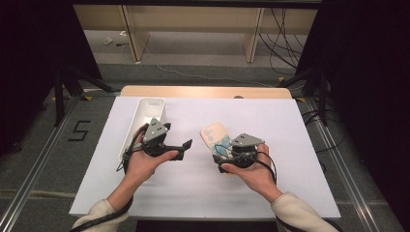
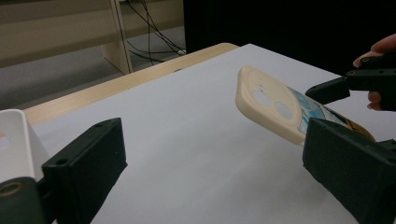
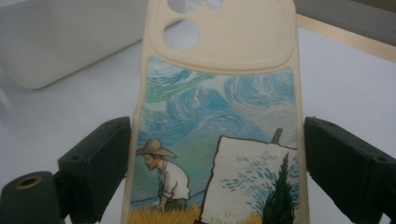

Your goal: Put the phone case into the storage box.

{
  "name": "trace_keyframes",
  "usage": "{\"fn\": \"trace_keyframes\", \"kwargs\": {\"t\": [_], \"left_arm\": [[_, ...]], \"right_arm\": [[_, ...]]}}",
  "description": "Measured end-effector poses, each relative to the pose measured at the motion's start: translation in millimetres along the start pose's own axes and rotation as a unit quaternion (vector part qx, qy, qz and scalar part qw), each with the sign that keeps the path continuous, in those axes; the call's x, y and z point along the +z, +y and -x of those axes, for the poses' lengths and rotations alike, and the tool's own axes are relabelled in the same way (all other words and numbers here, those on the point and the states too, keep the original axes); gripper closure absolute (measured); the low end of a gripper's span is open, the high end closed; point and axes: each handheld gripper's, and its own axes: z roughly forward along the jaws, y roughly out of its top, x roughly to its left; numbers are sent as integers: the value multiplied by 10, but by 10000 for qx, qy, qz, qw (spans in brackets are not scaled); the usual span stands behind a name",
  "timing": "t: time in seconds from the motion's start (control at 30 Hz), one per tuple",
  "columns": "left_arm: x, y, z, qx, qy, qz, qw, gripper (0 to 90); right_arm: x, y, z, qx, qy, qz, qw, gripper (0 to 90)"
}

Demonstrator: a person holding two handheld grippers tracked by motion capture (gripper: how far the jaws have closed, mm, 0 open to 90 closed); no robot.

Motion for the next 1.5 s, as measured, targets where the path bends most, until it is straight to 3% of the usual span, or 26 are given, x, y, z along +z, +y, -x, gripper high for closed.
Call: {"fn": "trace_keyframes", "kwargs": {"t": [0.63,1.5], "left_arm": [[282,193,88,-15,-253,-184,9995,77],[507,251,176,1,-465,-409,9981,130]], "right_arm": [[-39,-8,-147,-212,87,100,9997,115],[-75,18,-276,-419,164,238,9987,115]]}}
